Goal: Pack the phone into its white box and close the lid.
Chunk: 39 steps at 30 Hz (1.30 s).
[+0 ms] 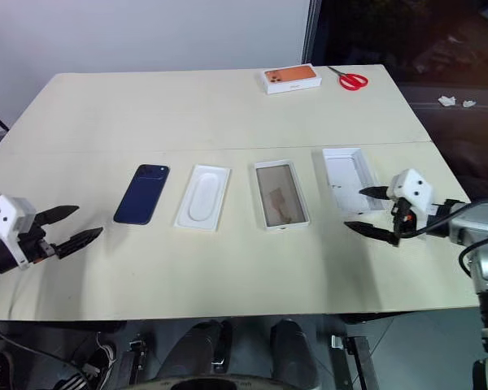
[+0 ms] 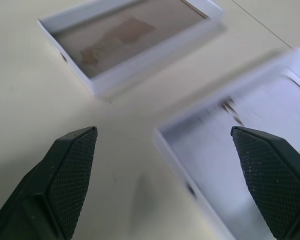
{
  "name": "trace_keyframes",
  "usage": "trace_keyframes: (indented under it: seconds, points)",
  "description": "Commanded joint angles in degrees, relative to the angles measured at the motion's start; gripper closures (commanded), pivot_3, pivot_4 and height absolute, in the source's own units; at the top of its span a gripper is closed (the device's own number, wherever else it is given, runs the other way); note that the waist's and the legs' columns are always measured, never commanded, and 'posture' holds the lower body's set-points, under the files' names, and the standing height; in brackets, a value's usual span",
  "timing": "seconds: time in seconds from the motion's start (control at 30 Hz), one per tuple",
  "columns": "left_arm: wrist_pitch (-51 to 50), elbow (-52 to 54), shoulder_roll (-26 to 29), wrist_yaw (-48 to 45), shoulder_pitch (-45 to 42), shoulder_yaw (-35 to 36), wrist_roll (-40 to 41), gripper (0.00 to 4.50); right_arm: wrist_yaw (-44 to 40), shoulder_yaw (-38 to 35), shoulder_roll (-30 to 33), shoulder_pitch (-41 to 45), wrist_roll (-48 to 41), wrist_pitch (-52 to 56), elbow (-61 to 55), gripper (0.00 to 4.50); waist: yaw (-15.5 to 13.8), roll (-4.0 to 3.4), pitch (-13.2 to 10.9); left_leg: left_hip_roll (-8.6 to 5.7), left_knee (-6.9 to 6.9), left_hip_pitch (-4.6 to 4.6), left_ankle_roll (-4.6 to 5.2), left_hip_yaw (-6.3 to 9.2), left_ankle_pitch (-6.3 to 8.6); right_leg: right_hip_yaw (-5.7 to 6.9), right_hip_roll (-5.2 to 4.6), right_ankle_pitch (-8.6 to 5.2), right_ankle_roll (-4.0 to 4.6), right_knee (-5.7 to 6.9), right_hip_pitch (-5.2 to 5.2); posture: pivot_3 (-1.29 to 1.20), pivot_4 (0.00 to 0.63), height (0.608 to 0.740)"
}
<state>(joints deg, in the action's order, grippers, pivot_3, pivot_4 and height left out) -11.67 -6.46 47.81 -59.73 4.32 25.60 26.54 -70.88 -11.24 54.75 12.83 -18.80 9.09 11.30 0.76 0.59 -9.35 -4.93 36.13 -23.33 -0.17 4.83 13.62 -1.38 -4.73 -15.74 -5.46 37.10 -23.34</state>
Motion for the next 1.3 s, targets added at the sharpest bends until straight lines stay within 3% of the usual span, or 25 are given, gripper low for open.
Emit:
trace_keyframes:
  seconds: [0.03, 1.13, 1.3]
  points:
    - [2.4, -0.3, 1.1, -1.6, 0.8, 2.2, 0.1, 0.0, -0.6, -2.1, 0.9, -0.4, -0.7, -1.8, 0.6, 0.03, 0.0, 0.0, 0.0, 0.01, 0.0, 0.0, 0.0, 0.0, 0.0, 0.0, 0.01, 0.0, 0.0, 0.0, 0.0, 0.0, 0.15, 0.74]
    - [-2.4, 0.3, 0.6, 3.0, -4.7, -0.1, -1.3, 0.0, 1.7, 0.9, -1.3, 1.6, -0.3, -1.7, -1.2, 0.03, -0.1, -0.01, 0.0, -0.01, 0.01, -0.01, 0.0, -0.01, 0.0, -0.01, 0.01, 0.01, -0.01, 0.01, -0.01, 0.0, 0.15, 0.74]
    - [-12.7, 7.4, -1.0, 5.5, -6.1, -2.4, 3.5, 0.0, 2.3, 2.9, -1.7, 4.3, 0.5, -0.5, -2.4, 0.03, -0.1, -0.01, 0.0, -0.02, 0.02, -0.01, 0.0, -0.01, 0.0, -0.01, 0.01, 0.01, -0.02, 0.02, -0.01, 0.0, 0.15, 0.74]
